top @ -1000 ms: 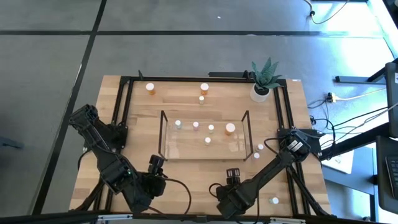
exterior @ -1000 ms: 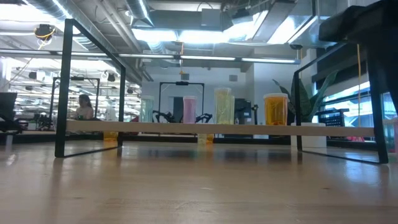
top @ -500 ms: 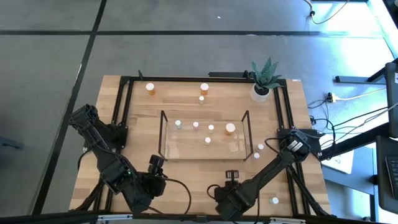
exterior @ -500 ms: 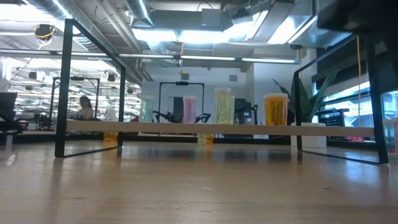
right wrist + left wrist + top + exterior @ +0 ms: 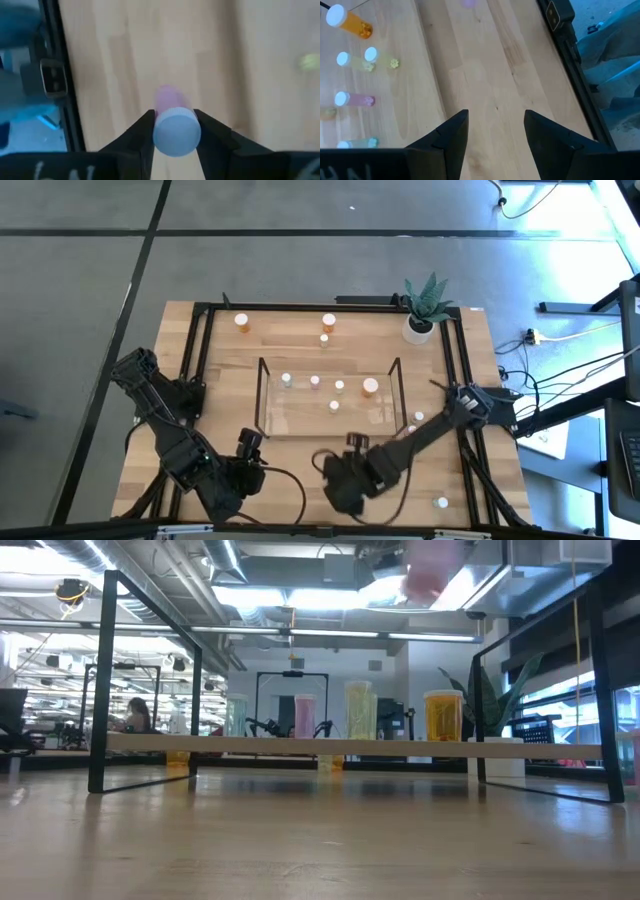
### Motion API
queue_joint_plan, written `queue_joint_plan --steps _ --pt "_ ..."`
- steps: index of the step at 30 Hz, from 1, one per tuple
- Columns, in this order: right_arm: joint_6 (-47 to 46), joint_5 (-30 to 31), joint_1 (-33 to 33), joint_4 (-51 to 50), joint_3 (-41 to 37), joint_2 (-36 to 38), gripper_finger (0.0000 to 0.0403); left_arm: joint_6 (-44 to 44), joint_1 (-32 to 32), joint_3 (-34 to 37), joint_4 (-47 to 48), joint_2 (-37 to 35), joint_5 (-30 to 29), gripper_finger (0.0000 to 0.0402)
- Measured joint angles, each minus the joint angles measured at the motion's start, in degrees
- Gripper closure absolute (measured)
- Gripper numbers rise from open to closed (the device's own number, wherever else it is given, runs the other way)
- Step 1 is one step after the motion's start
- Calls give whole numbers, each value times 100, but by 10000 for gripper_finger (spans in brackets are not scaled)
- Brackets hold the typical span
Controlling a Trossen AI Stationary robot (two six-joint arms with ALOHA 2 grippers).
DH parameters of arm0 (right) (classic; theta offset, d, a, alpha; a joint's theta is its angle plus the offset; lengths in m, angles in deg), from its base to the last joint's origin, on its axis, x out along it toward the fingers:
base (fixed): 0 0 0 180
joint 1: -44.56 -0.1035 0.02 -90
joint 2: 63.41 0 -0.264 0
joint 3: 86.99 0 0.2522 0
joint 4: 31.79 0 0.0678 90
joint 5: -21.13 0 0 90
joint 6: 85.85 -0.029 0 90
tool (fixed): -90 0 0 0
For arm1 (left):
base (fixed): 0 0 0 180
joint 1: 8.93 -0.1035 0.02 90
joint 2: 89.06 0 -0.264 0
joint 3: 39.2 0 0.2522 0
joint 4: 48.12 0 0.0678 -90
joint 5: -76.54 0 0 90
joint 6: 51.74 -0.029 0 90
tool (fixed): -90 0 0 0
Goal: Pick and place medicine bottles onto shelf by color
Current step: Put the bottom pink pill bottle on the shelf aligned with the other pink pill bottle
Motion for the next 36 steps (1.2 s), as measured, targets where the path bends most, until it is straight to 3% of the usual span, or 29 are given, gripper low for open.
queue_joint_plan --steps 7,17,36 --pt "638 1 850 -211 738 7 282 133 182 1 0 0 2 216" --pt "1707 -305 2019 168 710 7 282 666 379 0 329 0 -148 216" --pt "2175 -355 2367 300 706 -692 282 909 382 1 507 0 -289 216"
